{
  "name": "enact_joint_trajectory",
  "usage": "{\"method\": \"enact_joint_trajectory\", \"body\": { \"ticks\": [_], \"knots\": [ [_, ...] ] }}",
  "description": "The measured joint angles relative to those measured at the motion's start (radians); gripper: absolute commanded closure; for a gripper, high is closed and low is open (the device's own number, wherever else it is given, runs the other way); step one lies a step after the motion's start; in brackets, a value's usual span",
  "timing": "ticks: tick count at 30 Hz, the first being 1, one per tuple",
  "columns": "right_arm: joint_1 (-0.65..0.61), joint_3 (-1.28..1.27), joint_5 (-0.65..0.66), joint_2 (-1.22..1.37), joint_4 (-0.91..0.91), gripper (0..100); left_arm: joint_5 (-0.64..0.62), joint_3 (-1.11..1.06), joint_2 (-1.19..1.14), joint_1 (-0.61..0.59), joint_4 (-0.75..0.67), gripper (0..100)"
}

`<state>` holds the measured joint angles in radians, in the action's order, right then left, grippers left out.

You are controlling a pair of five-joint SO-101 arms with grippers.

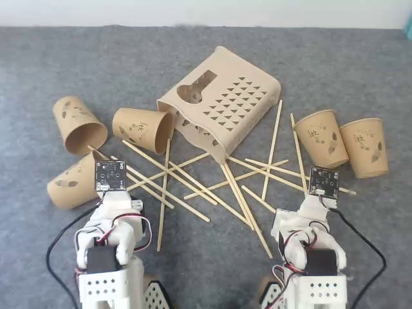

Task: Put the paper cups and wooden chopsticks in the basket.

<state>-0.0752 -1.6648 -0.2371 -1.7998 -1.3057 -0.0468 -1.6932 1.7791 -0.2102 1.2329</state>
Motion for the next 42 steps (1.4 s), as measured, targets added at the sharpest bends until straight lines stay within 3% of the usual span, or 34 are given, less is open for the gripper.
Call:
{"method": "enact_joint_trajectory", "body": {
  "ticks": [15,23,26,29,33,37,42],
  "knots": [
    [0.000,0.006,0.000,0.000,0.000,98.9,0.000,0.000,0.000,0.000,0.000,99],
    [0.101,0.114,0.002,-0.006,0.071,98.9,0.000,0.002,0.000,0.000,-0.043,99],
    [0.126,0.107,0.087,-0.002,0.178,98.9,0.000,0.037,0.000,-0.002,-0.046,99],
    [0.126,0.063,0.255,-0.002,0.278,98.9,0.000,0.086,0.000,-0.002,-0.046,99],
    [0.126,0.048,0.430,-0.002,0.311,98.9,0.000,0.180,0.000,0.000,-0.052,97],
    [0.133,0.052,0.473,-0.002,0.296,98.8,0.000,0.307,0.002,0.000,-0.052,90],
    [0.129,0.055,0.477,-0.002,0.281,93.3,-0.060,0.431,-0.133,0.080,-0.052,89]
  ]
}}
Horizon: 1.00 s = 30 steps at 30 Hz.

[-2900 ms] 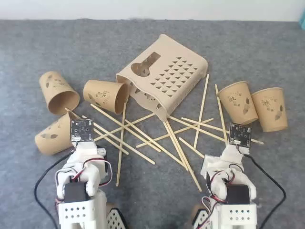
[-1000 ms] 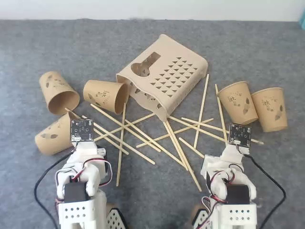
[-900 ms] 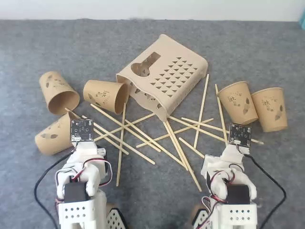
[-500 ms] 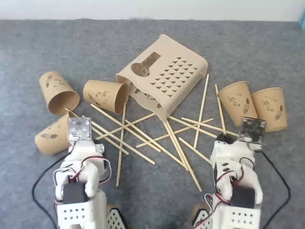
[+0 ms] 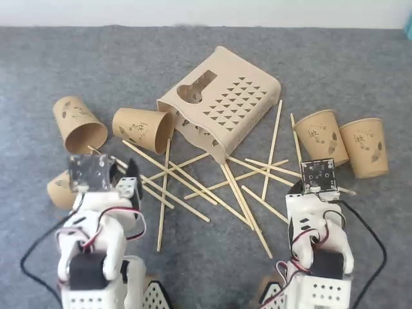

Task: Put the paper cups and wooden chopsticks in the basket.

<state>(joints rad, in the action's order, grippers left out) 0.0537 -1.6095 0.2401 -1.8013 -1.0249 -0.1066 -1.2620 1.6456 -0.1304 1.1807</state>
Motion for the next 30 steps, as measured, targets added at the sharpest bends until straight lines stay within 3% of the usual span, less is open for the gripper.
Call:
{"method": "enact_joint_trajectory", "body": {
  "ticks": [7,14,18,22,25,30],
  "knots": [
    [-0.003,0.138,-0.058,0.009,-0.038,93.7,-0.160,0.261,-0.428,0.180,0.000,88],
    [-0.040,0.259,-0.101,0.339,0.035,93.0,-0.344,0.522,-0.825,0.327,-0.006,88],
    [-0.040,0.316,-0.140,0.609,0.126,89.1,-0.417,0.608,-1.025,0.367,-0.077,87],
    [0.014,0.321,-0.147,0.822,0.261,88.7,-0.480,0.632,-1.189,0.390,-0.167,76],
    [0.072,0.321,-0.149,0.867,0.298,88.7,-0.555,0.634,-1.269,0.391,-0.229,70],
    [0.081,0.318,-0.149,0.855,0.298,88.6,-0.646,0.634,-1.336,0.390,-0.296,69]
  ]
}}
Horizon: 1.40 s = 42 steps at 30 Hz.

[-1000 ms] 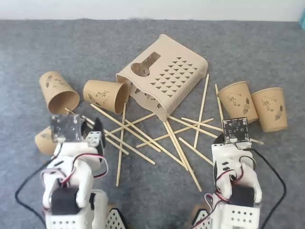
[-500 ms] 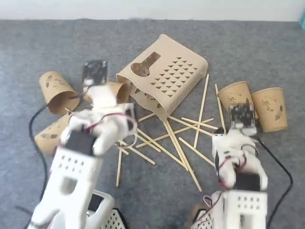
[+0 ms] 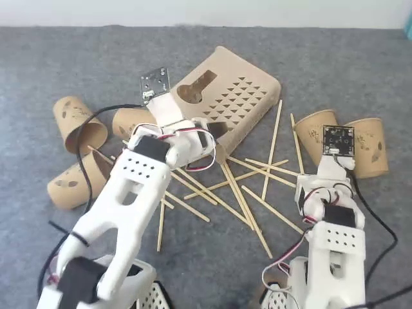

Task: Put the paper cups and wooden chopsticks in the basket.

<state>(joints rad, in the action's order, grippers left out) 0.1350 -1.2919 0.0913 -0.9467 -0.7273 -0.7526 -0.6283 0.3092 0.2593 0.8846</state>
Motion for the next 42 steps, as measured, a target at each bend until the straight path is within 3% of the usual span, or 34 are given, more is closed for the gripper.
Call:
{"method": "enact_joint_trajectory", "body": {
  "ticks": [10,18,20,24,25,35,42],
  "knots": [
    [-0.003,-0.117,0.000,-0.242,0.000,88.3,-0.014,-0.040,-0.189,0.000,-0.302,69],
    [-0.028,-0.172,0.009,-0.419,-0.069,88.6,-0.017,-0.029,-0.259,0.003,-0.371,70],
    [-0.026,-0.180,0.012,-0.448,-0.074,88.6,-0.015,-0.028,-0.259,0.003,-0.371,77],
    [-0.032,-0.192,0.017,-0.483,-0.075,88.6,-0.020,-0.015,-0.253,0.009,-0.379,100],
    [-0.029,-0.193,0.017,-0.485,-0.075,88.6,-0.020,-0.014,-0.241,0.009,-0.382,99],
    [-0.029,-0.195,0.017,-0.486,-0.075,88.6,-0.021,-0.014,0.037,0.014,-0.241,99],
    [-0.029,-0.195,0.020,-0.486,-0.075,88.6,0.147,0.097,0.094,0.012,-0.055,99]
  ]
}}
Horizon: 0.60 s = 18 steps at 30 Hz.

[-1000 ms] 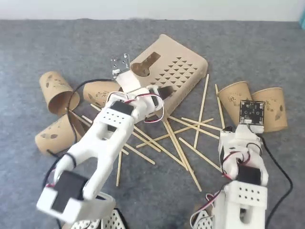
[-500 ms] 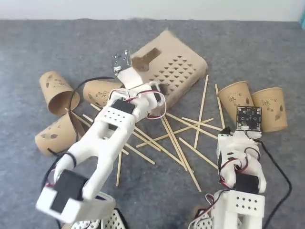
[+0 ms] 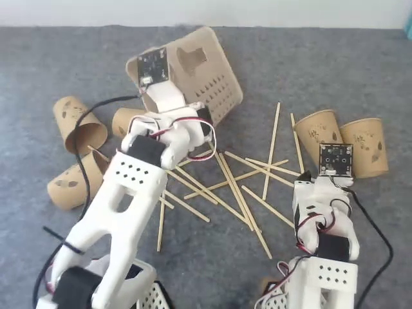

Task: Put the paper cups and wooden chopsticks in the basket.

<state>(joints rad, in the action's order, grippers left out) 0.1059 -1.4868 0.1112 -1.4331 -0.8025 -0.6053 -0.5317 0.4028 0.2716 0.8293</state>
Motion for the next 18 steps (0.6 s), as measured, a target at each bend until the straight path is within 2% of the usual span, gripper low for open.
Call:
{"method": "enact_joint_trajectory", "body": {
  "ticks": [4,7,11,18],
  "knots": [
    [-0.003,0.000,0.000,0.000,0.000,88.6,0.029,0.169,-0.038,-0.002,0.130,99],
    [-0.002,0.000,0.000,0.000,0.000,88.6,0.015,0.361,-0.158,-0.005,0.262,99],
    [-0.002,0.000,0.000,0.000,0.000,88.6,-0.046,0.683,-0.407,0.000,0.445,99],
    [-0.003,0.000,0.000,0.000,0.000,88.6,-0.241,1.310,-0.862,0.000,0.706,99]
  ]
}}
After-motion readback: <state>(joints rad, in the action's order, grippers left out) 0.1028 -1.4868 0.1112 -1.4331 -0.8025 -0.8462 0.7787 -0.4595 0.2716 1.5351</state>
